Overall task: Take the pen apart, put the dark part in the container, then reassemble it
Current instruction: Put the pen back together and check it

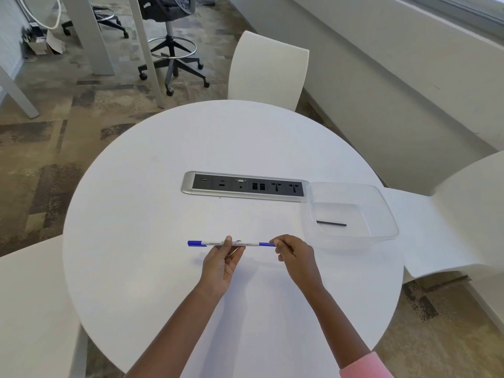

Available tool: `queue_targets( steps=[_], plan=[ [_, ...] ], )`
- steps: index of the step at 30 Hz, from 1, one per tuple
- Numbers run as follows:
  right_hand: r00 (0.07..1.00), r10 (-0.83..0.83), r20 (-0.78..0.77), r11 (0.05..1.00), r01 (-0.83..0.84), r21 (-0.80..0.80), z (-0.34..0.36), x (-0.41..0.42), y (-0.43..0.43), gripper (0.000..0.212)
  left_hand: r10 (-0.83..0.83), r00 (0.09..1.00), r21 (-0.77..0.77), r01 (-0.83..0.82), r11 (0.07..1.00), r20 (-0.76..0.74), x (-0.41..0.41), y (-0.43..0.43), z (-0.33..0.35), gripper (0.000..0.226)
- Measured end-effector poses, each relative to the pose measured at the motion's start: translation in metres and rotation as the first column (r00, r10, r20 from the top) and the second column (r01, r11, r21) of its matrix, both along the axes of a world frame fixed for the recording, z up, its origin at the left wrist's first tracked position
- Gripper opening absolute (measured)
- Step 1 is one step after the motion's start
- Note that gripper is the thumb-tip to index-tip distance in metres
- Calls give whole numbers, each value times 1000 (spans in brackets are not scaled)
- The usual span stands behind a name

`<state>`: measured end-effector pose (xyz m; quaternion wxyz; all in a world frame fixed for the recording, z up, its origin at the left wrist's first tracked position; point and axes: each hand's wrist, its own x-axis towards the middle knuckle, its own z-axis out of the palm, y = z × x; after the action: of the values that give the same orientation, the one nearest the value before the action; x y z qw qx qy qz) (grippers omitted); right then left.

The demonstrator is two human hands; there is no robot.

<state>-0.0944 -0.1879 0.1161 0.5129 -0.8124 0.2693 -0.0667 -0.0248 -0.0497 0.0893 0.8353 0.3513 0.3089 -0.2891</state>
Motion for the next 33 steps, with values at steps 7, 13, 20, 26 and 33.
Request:
queue_targets(
  steps=[7,13,20,26,33],
  plan=[
    [1000,-8,-1,1000,8,8,0,0,-1,20,-30,996,32,27,999,83,1,-1,3,12],
    [996,56,65,998,-54,-34,0,-1,-1,22,-21,999,14,21,1000,47,-1,-3,5,12],
    [999,-34,34,994,30,101,-1,-2,0,15,-19,999,-6,19,1000,34,-2,-5,5,12],
    [998,-8,59,997,3,82,2,-3,3,18,-11,1000,-12,12,1000,23,-1,-4,5,12],
    [996,-23,87,992,12,127,2,-2,5,23,-21,999,-14,21,1000,42,-2,-6,8,13]
  ],
)
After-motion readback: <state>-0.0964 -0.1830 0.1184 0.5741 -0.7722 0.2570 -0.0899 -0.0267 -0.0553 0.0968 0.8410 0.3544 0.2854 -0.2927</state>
